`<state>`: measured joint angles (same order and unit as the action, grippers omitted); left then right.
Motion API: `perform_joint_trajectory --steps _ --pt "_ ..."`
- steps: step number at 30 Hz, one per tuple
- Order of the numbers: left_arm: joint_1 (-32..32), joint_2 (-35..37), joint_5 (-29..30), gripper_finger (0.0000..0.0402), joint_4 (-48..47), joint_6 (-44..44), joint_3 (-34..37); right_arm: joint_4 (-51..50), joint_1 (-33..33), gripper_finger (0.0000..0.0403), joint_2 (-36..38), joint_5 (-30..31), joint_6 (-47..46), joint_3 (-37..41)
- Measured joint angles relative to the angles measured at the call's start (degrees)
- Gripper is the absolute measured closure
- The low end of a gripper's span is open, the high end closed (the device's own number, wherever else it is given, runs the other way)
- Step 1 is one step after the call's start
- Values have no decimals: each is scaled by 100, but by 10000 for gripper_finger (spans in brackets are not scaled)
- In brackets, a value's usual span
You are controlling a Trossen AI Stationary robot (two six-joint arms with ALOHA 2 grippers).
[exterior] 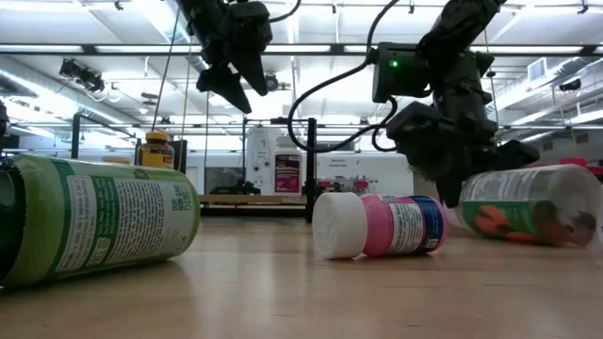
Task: Pick and place medicine bottles onto shelf by color
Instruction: Put the green medicine bottle on the shelf
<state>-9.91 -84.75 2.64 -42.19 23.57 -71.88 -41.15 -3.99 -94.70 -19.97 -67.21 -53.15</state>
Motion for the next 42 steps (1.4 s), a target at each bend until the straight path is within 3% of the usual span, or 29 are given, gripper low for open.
perform_joint_trajectory --steps 11,15,20,25,30,33,42 --pt "190 0 5 116 -164 879 0 466 0 162 44 211 1287 0" --pt "259 67 -5 115 -715 1408 0 1377 55 162 177 554 1650 0" --pt "269 564 4 115 -1289 2012 -3 2995 98 162 280 1467 2333 0" --pt "268 1171 51 115 -1770 2742 -7 4486 251 162 289 2076 3738 -2" --pt "397 1501 212 115 -2051 3314 -7 5410 350 156 289 2805 5553 -2" --pt "522 1567 292 115 -2085 3522 -11 5928 248 157 289 3165 6098 -2" --pt "771 1552 314 116 -2121 3979 -11 7413 -316 158 286 2912 6337 -2"
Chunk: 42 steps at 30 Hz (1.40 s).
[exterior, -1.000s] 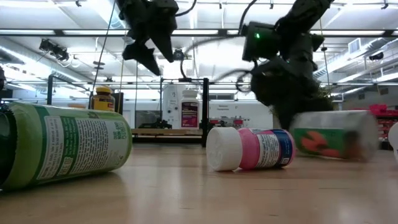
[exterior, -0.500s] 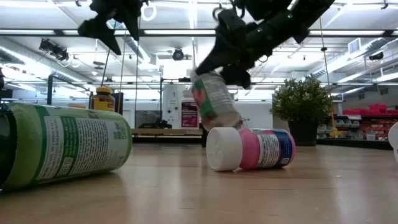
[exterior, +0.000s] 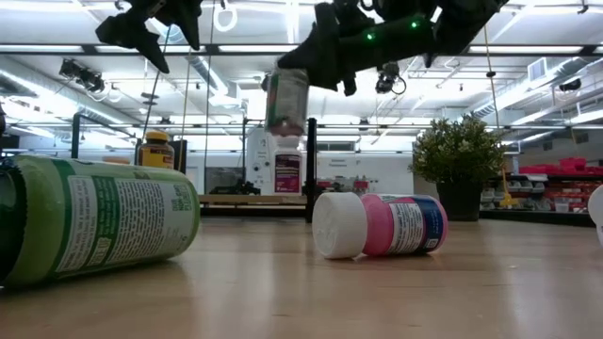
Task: Pick and place medicine bottles onto shelf by color
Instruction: Put the green medicine bottle on the shelf
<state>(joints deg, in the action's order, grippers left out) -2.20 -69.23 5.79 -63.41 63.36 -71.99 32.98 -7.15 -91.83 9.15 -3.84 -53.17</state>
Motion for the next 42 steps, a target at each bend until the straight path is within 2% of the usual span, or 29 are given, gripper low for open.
perform_joint_trajectory --steps 4,8,13,22,26,32,42 --pt "22 -1 -2 115 -34 55 0 161 -23 158 -2 -58 0 -54" --pt "22 -1 -77 116 -88 -51 -2 -44 -23 158 -225 -282 73 -495" --pt "24 33 -89 115 -575 -103 -315 -857 -98 158 -885 -369 318 -1596" --pt "370 47 254 116 -1741 68 -1250 -949 -680 158 -2352 -1033 345 -3172" --pt "548 46 437 116 -1766 235 -1480 -1086 -838 158 -3024 -1088 400 -3868" --pt "746 43 448 116 -1821 450 -1515 -1146 -1001 158 -3825 -752 407 -4694" --pt "924 41 441 116 -1835 695 -1515 -1329 -1261 157 -4705 -1218 531 -5864"
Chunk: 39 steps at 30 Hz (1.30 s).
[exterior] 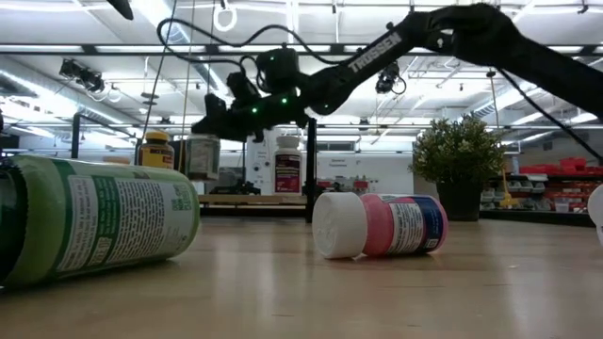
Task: Pick and place medicine bottles onto shelf by color
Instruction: Put the green medicine bottle on the shelf
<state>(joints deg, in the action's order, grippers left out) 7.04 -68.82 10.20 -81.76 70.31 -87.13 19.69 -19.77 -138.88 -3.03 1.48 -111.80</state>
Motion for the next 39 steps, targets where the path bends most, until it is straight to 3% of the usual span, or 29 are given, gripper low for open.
perform_joint_trajectory --steps 10,21,36,39 --pt "-2 0 3 116 73 118 0 -347 -64 157 -168 105 6 -674" --pt "-6 0 9 116 117 114 0 -386 179 157 -260 1057 -54 -742" --pt "-6 -17 9 116 142 150 0 -684 262 157 -272 2099 -1097 -735" --pt "-6 -17 9 116 144 153 0 -351 291 157 -385 2156 -1184 -751"
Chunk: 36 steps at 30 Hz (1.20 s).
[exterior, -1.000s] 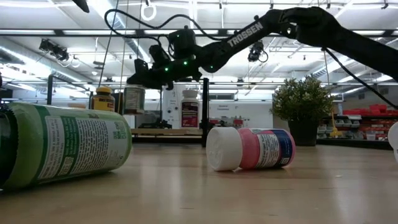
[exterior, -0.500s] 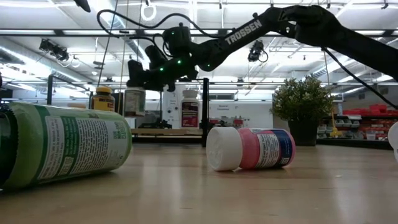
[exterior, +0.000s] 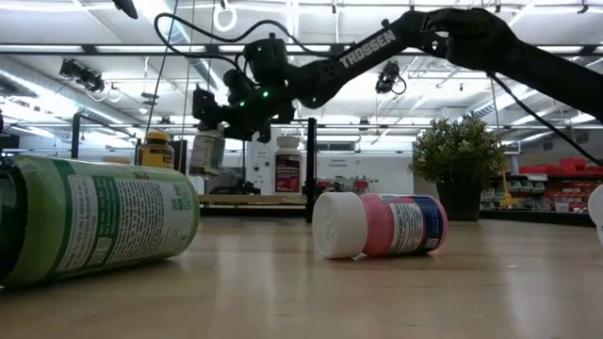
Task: Pick and place medicine bottles onto shelf by color
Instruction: Put the green medicine bottle on the shelf
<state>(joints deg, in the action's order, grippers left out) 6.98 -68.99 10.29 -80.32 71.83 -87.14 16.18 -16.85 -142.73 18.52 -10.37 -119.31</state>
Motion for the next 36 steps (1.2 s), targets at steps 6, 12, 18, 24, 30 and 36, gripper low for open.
perform_joint_trajectory --steps 6,12,18,24,30,36 --pt "2 0 1 116 8 4 0 188 67 157 -224 -206 182 -2" --pt "2 0 -1 116 7 -4 0 273 61 157 -226 33 336 3" --pt "2 0 -1 116 5 -7 0 428 -40 157 -230 -149 397 5" --pt "15 0 -1 116 5 -12 0 134 -53 144 -235 -382 413 5" --pt "175 0 -3 116 5 24 -1 -152 -53 121 -237 -391 414 7" --pt "228 0 -1 116 3 120 -1 -88 -48 111 -226 -389 609 11"
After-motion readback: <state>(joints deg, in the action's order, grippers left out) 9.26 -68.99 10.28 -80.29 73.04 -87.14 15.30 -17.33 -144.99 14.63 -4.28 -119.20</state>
